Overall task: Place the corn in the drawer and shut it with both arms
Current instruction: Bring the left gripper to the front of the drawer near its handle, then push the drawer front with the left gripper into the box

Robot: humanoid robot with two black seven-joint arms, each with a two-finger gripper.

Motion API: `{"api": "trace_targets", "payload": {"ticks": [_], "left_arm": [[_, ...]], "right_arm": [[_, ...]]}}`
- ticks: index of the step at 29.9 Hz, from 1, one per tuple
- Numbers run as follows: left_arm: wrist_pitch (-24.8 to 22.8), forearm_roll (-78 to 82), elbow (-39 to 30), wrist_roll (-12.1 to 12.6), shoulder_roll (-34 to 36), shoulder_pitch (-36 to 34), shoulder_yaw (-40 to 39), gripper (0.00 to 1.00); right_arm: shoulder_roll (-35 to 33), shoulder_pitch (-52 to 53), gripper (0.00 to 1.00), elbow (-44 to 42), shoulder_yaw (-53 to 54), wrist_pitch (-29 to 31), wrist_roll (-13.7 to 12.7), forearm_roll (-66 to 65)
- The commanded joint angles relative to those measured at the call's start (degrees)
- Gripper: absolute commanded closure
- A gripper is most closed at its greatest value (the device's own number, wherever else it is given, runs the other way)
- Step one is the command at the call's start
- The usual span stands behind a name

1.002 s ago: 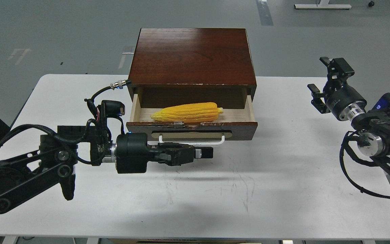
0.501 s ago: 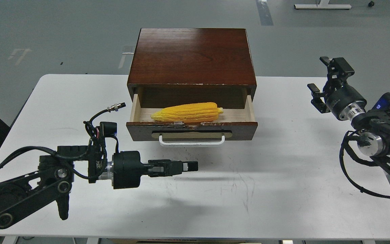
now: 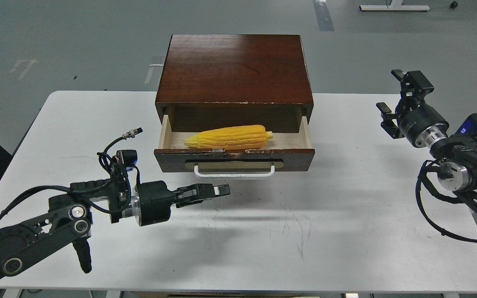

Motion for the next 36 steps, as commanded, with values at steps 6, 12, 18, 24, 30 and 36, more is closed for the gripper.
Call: {"api": "trace_targets", "payload": {"ticks": [6, 12, 18, 24, 30, 36], "left_arm": [[-1.19, -2.34, -0.08, -0.22, -0.02, -0.26, -0.20, 1.00], [-0.92, -2.34, 1.24, -0.22, -0.11, -0.52, -1.07, 1.00], [-0.92, -2.43, 2.29, -0.13, -0.20, -0.70, -1.87, 1.00], [-0.92, -2.43, 3.96, -0.13, -1.25, -0.79, -3.10, 1.00], [-0.75, -2.43, 6.33, -0.04, -3.27, -0.96, -4.33, 1.00], [0.66, -2.43, 8.27, -0.04, -4.68, -2.28, -4.77, 1.00]], "right_arm": [[0.01, -0.33, 0.01, 0.01, -0.01, 0.01, 0.00, 0.00], [0.10, -0.50, 0.01, 0.01, -0.01, 0.01, 0.00, 0.00], [0.10, -0.50, 0.01, 0.01, -0.01, 0.01, 0.00, 0.00], [0.10, -0.59, 0.01, 0.01, -0.01, 0.01, 0.00, 0.00], [0.18, -0.94, 0.01, 0.01, -0.01, 0.01, 0.00, 0.00], [0.18, -1.47, 0.01, 0.01, -0.01, 0.01, 0.00, 0.00]]}}
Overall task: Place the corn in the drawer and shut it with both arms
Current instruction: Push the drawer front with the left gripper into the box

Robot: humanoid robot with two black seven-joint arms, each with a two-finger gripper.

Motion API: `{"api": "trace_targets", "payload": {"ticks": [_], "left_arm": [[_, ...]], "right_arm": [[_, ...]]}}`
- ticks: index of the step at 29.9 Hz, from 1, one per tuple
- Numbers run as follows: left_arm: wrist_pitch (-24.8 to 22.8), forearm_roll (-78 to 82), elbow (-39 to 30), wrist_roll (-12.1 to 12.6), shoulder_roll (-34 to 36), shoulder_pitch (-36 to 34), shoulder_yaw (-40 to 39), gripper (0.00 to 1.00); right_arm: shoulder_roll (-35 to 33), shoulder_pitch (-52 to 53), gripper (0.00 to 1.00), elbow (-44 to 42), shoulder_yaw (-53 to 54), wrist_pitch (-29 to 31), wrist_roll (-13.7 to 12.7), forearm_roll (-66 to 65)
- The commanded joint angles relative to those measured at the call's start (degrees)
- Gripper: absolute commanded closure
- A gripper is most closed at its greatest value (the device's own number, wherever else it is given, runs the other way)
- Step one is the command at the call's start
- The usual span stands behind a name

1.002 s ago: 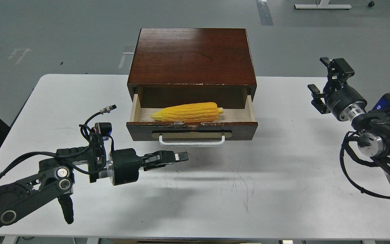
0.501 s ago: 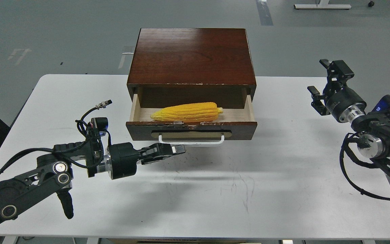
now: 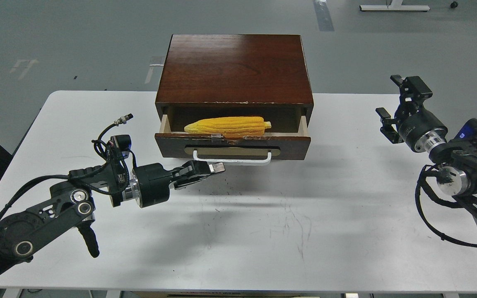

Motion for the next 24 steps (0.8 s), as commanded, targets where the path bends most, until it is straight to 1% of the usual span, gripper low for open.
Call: {"api": "trace_targets", "payload": {"ticks": [1, 5, 16, 24], "left_arm": [[0.47, 0.03, 1.08, -0.01, -0.31, -1.12, -0.02, 1.00], [0.38, 0.03, 2.31, -0.09, -0.39, -1.56, -0.11, 1.00], [0.47, -0.06, 8.46, -0.09, -4.87, -4.11, -0.20, 1.00], [0.91, -0.06, 10.75, -0.18, -5.84, -5.17, -0.46, 1.00]], "right_arm": [[0.01, -0.20, 0.01, 0.00, 0.00, 0.00, 0.00, 0.00], [0.01, -0.29, 0.01, 0.00, 0.00, 0.00, 0.00, 0.00], [0.01, -0.73, 0.01, 0.00, 0.09, -0.09, 0.00, 0.00], [0.01, -1.17, 0.01, 0.00, 0.09, -0.09, 0.00, 0.00]]}}
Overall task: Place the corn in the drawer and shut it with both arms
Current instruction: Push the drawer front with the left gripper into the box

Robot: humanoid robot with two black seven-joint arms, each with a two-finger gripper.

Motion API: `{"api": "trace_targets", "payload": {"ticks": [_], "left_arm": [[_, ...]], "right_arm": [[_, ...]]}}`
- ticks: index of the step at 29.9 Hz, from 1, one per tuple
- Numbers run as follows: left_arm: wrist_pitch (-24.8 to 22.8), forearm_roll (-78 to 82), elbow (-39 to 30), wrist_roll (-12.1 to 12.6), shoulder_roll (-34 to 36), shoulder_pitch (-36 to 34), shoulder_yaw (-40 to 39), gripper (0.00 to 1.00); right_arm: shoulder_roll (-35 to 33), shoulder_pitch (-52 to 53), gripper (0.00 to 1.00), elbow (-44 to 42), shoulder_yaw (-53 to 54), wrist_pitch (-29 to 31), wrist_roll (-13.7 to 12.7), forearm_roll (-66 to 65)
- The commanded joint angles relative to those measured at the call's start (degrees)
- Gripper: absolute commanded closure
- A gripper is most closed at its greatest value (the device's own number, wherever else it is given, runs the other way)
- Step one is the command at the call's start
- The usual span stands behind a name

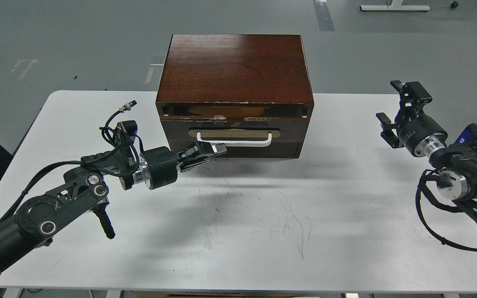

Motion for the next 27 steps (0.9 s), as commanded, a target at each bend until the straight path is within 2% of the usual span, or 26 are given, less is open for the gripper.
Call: {"api": "trace_targets", "payload": {"ticks": [1, 9, 22, 27], "left_arm": [[0.55, 0.02, 0.86, -0.02, -0.15, -0.39, -0.28, 1.00], [2.48, -1.74, 2.35, 0.07, -1.38, -1.19, -0.54, 1.00], [3.10, -2.53, 3.23, 0.16, -1.56, -1.63, -0.54, 1.00], [5.21, -2.53, 3.32, 0.24, -1.56, -1.63, -0.54, 1.00]], "right_arm": [[-0.01, -0.07, 0.01, -0.01, 0.00, 0.00, 0.00, 0.00], [-0.01, -0.42, 0.01, -0.01, 0.08, 0.00, 0.00, 0.00], [-0.01, -0.42, 0.01, 0.08, 0.17, 0.00, 0.00, 0.00], [-0.10, -0.51, 0.01, 0.08, 0.17, 0.00, 0.00, 0.00]]}}
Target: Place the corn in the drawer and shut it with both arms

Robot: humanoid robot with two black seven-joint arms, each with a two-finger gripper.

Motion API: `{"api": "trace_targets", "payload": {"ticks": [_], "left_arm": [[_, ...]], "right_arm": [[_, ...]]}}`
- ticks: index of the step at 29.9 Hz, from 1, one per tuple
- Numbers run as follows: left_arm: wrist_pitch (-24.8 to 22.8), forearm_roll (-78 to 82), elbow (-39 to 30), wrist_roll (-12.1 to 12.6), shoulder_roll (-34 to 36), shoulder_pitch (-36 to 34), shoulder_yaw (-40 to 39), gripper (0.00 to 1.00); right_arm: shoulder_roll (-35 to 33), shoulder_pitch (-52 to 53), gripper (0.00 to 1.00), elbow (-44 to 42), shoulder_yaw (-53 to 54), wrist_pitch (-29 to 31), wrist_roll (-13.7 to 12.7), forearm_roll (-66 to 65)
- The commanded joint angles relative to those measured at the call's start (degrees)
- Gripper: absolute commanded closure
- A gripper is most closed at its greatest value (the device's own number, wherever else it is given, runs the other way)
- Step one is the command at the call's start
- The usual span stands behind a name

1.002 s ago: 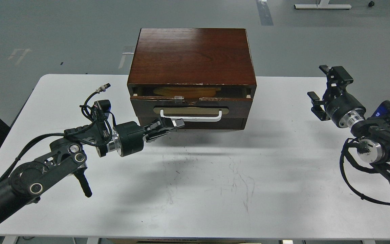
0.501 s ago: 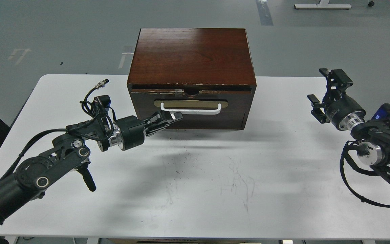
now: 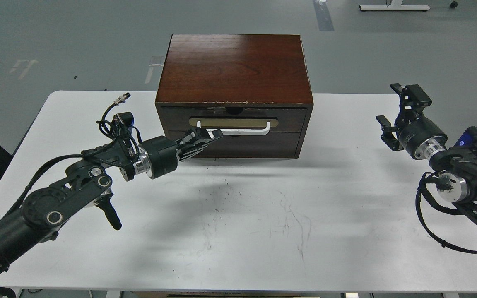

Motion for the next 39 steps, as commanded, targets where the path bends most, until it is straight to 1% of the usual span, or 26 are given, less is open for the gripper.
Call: {"api": "trace_targets", "payload": {"ticks": [1, 6, 8, 10, 12, 14, 16, 18, 19, 20, 21, 22, 23, 27, 29, 32, 34, 36, 38, 39], "left_arm": [[1.17, -0.07, 0.12, 0.03, 0.00, 0.03, 0.07, 1.00], [0.11, -0.86, -0.41, -0.06, 0.17, 0.03, 0.33, 1.00], [-2.69, -3.14, -1.29, -0.23, 1.32, 0.21, 0.69, 1.00], [-7.34, -5.43, -4.00, -0.50, 4.03, 0.73, 0.69, 1.00], [-8.82, -5.61, -5.15, -0.76, 5.27, 0.91, 0.69, 1.00], [-8.82, -5.88, -7.00, -1.37, 7.11, 1.17, 0.25, 1.00], [-8.82, -8.76, -9.54, -3.47, 9.92, 1.17, 0.16, 1.00], [-8.82, -11.83, -10.95, -4.80, 11.33, 1.17, -0.10, 1.00], [-8.82, -15.51, -12.35, -6.20, 12.56, 1.17, -0.63, 0.92], [-8.82, -17.72, -13.06, -6.73, 13.26, 1.17, -1.15, 0.81], [-8.82, -22.27, -14.20, -7.17, 14.49, 1.17, -2.55, 0.54], [-8.82, -26.49, -14.64, -7.18, 15.11, 1.17, -3.96, 0.16], [-8.82, -28.36, -14.65, -7.09, 15.29, 1.17, -4.67, 0.00], [-8.82, -35.92, -13.86, -7.26, 16.17, 1.17, -10.46, 0.00], [-8.82, -37.16, -12.03, -7.09, 16.70, 1.26, -11.70, 0.00], [-8.82, -37.34, -9.73, -7.26, 17.58, 1.26, -11.88, 0.00], [-8.82, -37.34, -7.89, -6.92, 17.93, 1.52, -11.88, 0.00], [-4.92, -37.86, -4.21, -6.65, 17.58, 2.58, -11.88, 0.00], [-4.29, -39.18, -2.09, -6.56, 17.31, 2.93, -11.79, 0.00], [-4.55, -41.36, -0.08, -6.13, 17.23, 3.63, -11.71, 0.00]], "right_arm": [[-0.09, -0.01, 0.01, 0.00, 0.01, 0.00, 0.00, 0.00], [-0.18, -0.10, 0.01, 0.00, 0.01, 0.00, 0.00, 0.00], [-0.18, -0.10, 0.01, 0.00, 0.09, 0.00, 0.00, 0.00], [-0.27, -0.10, 0.01, 0.08, 0.36, 0.09, 0.00, 0.09], [-0.27, -0.10, 0.01, 0.08, 0.45, 0.00, 0.00, 0.00], [-0.27, -0.01, 0.01, 0.00, 0.53, 0.09, 0.00, 0.00], [-0.27, -0.01, 0.01, 0.08, 0.62, 0.09, 0.00, 0.00], [-0.35, -0.01, 0.01, 0.08, 0.71, 0.09, 0.00, 0.09], [-0.35, 0.08, 0.01, 0.08, 0.80, 0.09, 0.00, 0.09], [-0.35, 0.08, 0.01, 0.08, 0.80, 0.09, 0.00, 0.09], [-0.44, 0.16, 0.01, 0.08, 0.89, 0.09, 0.00, 0.09], [-0.44, 0.34, 0.01, 0.08, 1.32, 0.09, 0.00, 0.09], [-0.44, 0.34, 0.01, 0.08, 1.67, 0.09, 0.00, 0.09], [-0.44, 0.43, 0.01, 0.52, 4.48, 0.09, 0.00, 0.09], [-0.18, 0.69, 0.01, 0.52, 5.62, 0.00, 0.00, 0.09], [0.08, 0.87, 0.01, 0.52, 7.21, -0.17, 0.00, 0.09], [0.26, 0.78, 0.01, 0.44, 8.27, -0.52, 0.00, 0.09], [1.22, 0.87, 0.01, 0.43, 8.62, -0.70, 0.00, 0.09], [2.10, 0.87, 0.00, 0.44, 8.62, -0.70, 0.00, 0.09], [2.89, 0.95, 0.00, 0.44, 8.62, -0.70, 0.00, 0.09]]}}
